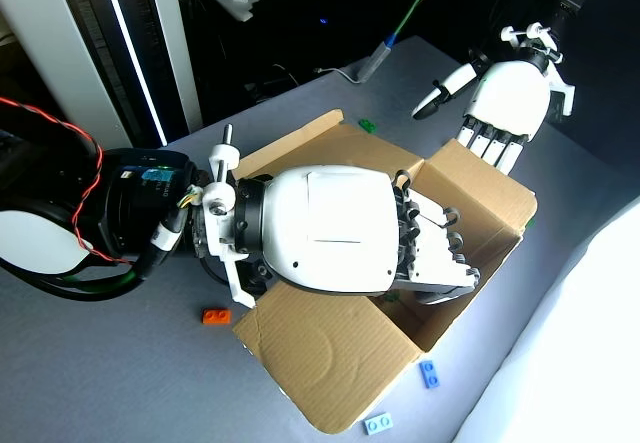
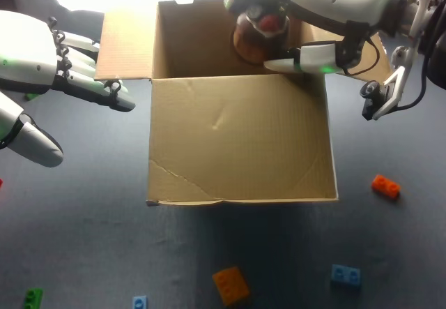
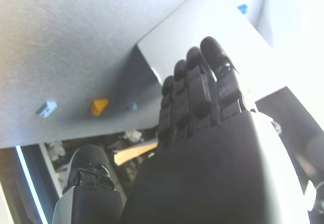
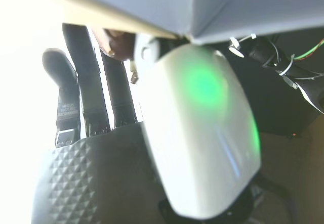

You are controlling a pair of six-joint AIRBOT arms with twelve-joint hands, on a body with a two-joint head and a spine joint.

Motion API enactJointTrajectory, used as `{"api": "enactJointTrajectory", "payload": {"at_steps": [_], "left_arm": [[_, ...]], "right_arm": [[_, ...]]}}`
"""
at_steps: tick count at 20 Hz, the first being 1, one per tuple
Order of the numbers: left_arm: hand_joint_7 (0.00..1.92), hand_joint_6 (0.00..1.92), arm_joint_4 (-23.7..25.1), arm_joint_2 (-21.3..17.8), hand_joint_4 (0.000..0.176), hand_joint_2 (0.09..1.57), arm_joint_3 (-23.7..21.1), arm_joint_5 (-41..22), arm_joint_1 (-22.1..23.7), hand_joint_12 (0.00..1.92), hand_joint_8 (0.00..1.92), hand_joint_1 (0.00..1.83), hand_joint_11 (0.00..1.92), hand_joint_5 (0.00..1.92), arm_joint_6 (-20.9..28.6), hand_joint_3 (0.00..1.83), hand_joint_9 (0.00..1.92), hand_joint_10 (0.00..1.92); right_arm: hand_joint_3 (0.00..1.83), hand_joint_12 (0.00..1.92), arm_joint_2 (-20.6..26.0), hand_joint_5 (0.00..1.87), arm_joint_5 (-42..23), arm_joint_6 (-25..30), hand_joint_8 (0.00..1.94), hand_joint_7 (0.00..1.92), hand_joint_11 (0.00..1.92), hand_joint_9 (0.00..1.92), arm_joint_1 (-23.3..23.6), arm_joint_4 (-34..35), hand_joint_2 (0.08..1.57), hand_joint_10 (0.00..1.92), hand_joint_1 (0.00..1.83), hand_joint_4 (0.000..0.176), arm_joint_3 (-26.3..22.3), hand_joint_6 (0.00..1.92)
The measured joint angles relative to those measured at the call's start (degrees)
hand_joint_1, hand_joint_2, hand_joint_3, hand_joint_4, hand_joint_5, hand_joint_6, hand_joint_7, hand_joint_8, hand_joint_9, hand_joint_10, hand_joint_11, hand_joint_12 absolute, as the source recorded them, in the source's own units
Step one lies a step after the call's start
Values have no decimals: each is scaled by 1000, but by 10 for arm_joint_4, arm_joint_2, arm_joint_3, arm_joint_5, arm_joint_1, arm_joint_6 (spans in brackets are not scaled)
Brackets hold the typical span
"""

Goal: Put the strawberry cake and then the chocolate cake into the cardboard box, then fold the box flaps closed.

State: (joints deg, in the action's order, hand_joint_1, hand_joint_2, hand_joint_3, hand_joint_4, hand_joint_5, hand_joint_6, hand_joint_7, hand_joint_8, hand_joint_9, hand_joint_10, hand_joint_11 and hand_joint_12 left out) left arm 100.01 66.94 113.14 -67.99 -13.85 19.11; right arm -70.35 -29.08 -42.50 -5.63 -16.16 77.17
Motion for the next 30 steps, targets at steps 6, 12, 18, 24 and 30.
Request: {"api": "enactJointTrajectory", "payload": {"at_steps": [6,12,18,24,30], "left_arm": [[258,7,0,0,0,1120,0,0,0,788,2,0,0,211,0,0,255,0],[255,8,0,0,0,1124,1,3,7,772,7,0,0,196,0,1,259,5],[239,0,-7,0,0,1114,10,12,36,818,0,0,0,181,0,0,259,2],[373,9,-5,0,0,1152,14,16,89,956,5,0,0,294,12,4,366,7],[349,1,5,-1,0,1140,-3,30,110,934,0,0,0,284,28,0,359,1]], "right_arm": [[0,30,9,0,-6,0,0,1,0,1,0,-2,925,5,657,10,0,0],[0,0,60,0,26,17,0,0,0,0,9,-3,912,0,631,0,-27,0],[0,764,136,252,69,29,18,332,0,272,12,-9,1190,106,140,0,-91,30],[0,1397,227,482,90,30,8,579,0,453,19,46,1210,364,130,0,-142,53],[0,1309,316,386,66,-7,0,463,0,271,-44,163,1197,524,160,0,-191,0]]}}
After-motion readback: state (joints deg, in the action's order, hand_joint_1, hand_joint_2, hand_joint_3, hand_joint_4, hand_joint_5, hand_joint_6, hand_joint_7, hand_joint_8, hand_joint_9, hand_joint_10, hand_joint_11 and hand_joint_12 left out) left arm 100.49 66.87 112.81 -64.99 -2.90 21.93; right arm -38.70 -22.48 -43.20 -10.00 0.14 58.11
